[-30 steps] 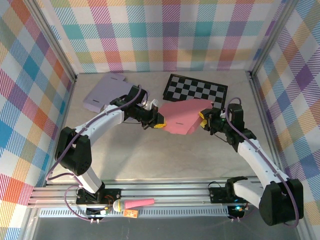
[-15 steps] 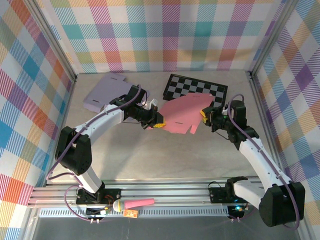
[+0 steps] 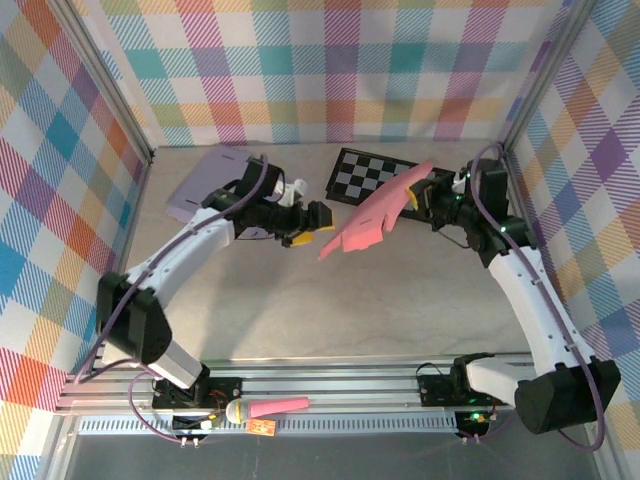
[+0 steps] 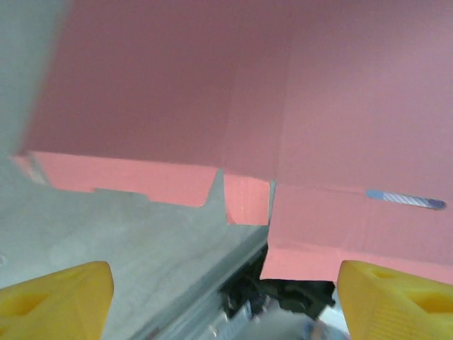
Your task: Fold the paper box
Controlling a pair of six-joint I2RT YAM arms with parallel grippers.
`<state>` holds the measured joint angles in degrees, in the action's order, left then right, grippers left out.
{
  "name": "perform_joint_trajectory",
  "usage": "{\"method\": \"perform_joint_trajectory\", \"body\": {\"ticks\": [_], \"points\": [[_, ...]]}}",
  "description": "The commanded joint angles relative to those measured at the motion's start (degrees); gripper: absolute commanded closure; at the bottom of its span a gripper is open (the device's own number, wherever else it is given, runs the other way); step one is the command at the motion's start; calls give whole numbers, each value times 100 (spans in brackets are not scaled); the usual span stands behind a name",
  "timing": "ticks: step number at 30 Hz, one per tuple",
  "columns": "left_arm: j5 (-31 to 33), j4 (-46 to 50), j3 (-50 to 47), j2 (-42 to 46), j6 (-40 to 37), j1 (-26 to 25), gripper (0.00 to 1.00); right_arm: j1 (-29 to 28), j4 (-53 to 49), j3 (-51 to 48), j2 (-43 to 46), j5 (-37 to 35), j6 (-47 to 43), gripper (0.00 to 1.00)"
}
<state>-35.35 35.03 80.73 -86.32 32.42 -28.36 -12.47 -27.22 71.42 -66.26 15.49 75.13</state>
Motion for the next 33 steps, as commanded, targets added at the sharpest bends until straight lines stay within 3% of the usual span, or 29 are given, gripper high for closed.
{"method": "perform_joint_trajectory", "body": {"ticks": [1,6,12,16,22,27,31,33], "points": [[1083,194,389,711,-508,-37,18,-287,-1859,1095,-221,-1017,-285,100],[1386,582,612,913,-1692,-452,20,-925,-3997,3035,-1027,-2425,-156,100],[2652,817,625,998,-3046,-1561,18,-1299,-4581,4025,-1927,-2581,335,100],[3531,437,193,1307,-2999,-1837,17,-1572,-4061,3994,-2135,-2635,287,100],[3275,364,-187,1516,-2967,-1914,16,-1823,-4542,4238,-2510,-2857,778,100],[3176,52,-772,1730,-3098,-1997,15,-2008,-4141,3839,-2638,-2805,1172,100],[3566,-284,-892,1623,-3141,-2246,14,-2074,-4122,3913,-2837,-2826,1247,100],[4088,-377,-844,1451,-3222,-2513,6,-2075,-4065,3889,-2895,-2765,1280,100]]}}
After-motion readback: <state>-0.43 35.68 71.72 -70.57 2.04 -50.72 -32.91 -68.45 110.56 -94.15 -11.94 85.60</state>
